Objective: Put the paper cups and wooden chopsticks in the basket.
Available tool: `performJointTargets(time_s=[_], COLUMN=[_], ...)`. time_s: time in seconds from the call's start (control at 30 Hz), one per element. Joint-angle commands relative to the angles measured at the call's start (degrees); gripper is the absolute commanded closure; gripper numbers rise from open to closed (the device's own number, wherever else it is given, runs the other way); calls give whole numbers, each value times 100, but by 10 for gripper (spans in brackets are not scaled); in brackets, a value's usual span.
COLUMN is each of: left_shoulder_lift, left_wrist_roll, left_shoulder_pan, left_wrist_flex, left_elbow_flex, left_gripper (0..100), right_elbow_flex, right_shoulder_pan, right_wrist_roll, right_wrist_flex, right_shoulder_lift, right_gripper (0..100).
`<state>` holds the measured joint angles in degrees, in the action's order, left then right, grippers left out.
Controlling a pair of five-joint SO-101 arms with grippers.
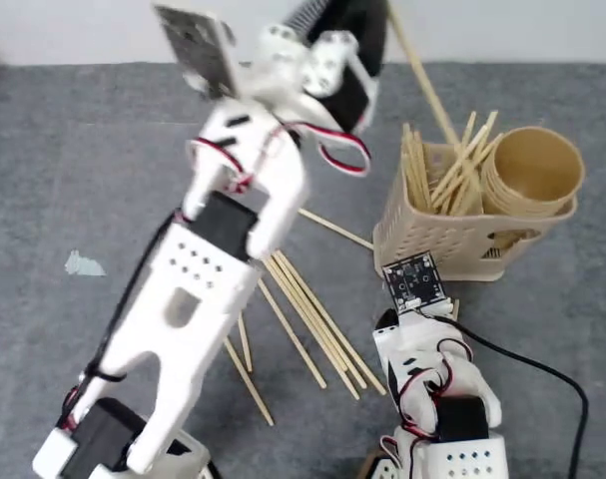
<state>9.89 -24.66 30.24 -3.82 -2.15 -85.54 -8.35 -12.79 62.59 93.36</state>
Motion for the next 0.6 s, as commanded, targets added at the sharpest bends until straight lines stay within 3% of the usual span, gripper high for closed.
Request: performJointTargets(time_s=[0.0, 0.57], left_shoulder_lift=[97, 114], left_wrist_roll=[281, 334], left_shoulder_pan=[202, 167], left_wrist_flex=[466, 492], left_elbow_flex=[-567, -813], left_gripper=[987, 987], right_elbow_flex=[255, 246], right_shoulder_pan=[4, 4], right_wrist_roll=[-62, -70], right_wrist_flex=[-40, -110], right_shoulder_lift=[84, 84], right_gripper=[990, 990])
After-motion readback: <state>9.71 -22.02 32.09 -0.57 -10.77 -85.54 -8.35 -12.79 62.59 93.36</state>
